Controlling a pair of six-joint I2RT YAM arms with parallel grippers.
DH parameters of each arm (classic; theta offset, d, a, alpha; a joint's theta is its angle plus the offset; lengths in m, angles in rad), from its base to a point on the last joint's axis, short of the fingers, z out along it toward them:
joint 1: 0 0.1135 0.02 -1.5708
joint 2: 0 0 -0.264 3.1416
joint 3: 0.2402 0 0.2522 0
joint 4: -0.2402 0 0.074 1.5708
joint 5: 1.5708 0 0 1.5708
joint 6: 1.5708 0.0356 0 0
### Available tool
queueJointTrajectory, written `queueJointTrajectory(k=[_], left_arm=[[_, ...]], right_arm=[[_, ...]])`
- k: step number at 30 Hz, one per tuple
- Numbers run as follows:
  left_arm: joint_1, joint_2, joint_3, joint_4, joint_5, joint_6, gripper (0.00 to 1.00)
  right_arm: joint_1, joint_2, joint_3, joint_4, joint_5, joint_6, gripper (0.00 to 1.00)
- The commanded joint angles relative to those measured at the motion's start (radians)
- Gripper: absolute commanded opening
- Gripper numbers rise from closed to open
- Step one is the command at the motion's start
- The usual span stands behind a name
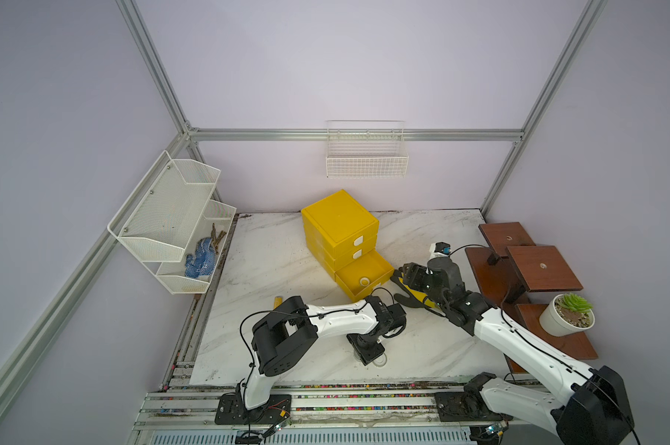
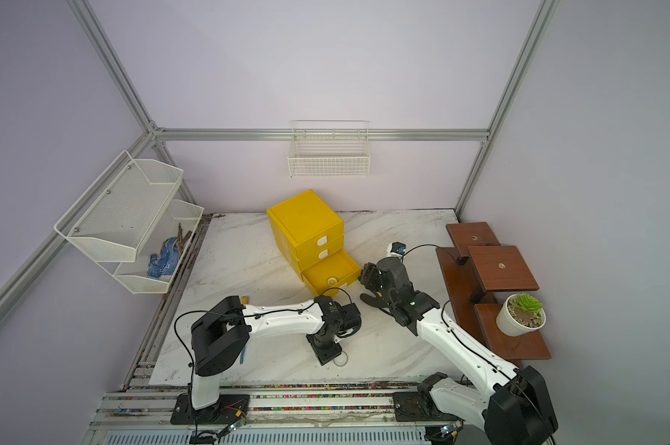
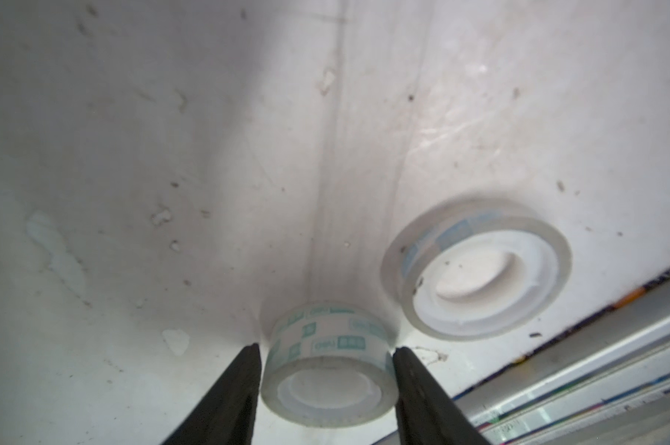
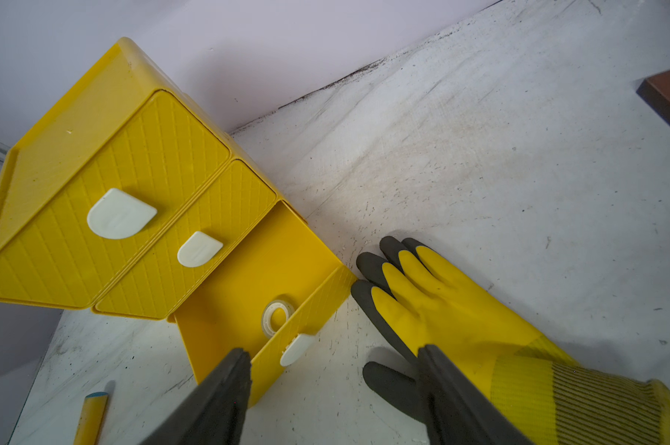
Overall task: Place the transparent tape into the drawer according to color
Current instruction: Pick up the tape at the center of the board.
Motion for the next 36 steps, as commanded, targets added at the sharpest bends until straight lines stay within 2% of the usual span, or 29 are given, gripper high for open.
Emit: queueJointTrajectory(k=[1, 4, 12, 18, 22, 27, 36], left_arm=[[0.032, -0.007, -0.02, 0.025, -0.029, -0.031, 0.62], [0.034, -0.006, -0.029, 0.032, -0.051, -0.032, 0.64], [0.049, -0.035, -0.045, 0.041, -0.069, -0.031, 0.48], [0.092, -0.114, -0.024, 0.036, -0.065, -0.068, 0.45], [0.113, -0.161, 0.029, 0.006, -0.092, -0.073, 0.44], [0.165, -0.225, 0.102, -0.006, -0.07, -0.071, 0.44], [0.229, -0.213, 0.301, 0.012, -0.21, -0.104, 0.44]], right_arm=[[-0.009, -0.008, 0.005, 0.026, -0.002, 0.012, 0.73], [-0.01, -0.012, 0.003, 0.03, -0.005, 0.014, 0.73], [-0.014, -0.02, 0.008, 0.029, -0.002, 0.023, 0.73], [-0.014, -0.008, 0.006, 0.044, -0.012, 0.034, 0.73], [-0.015, -0.005, 0.005, 0.048, -0.013, 0.035, 0.73], [-0.016, -0.027, -0.017, 0.049, -0.007, 0.035, 0.73], [-0.021, -0.049, -0.047, 0.051, -0.01, 0.046, 0.73]])
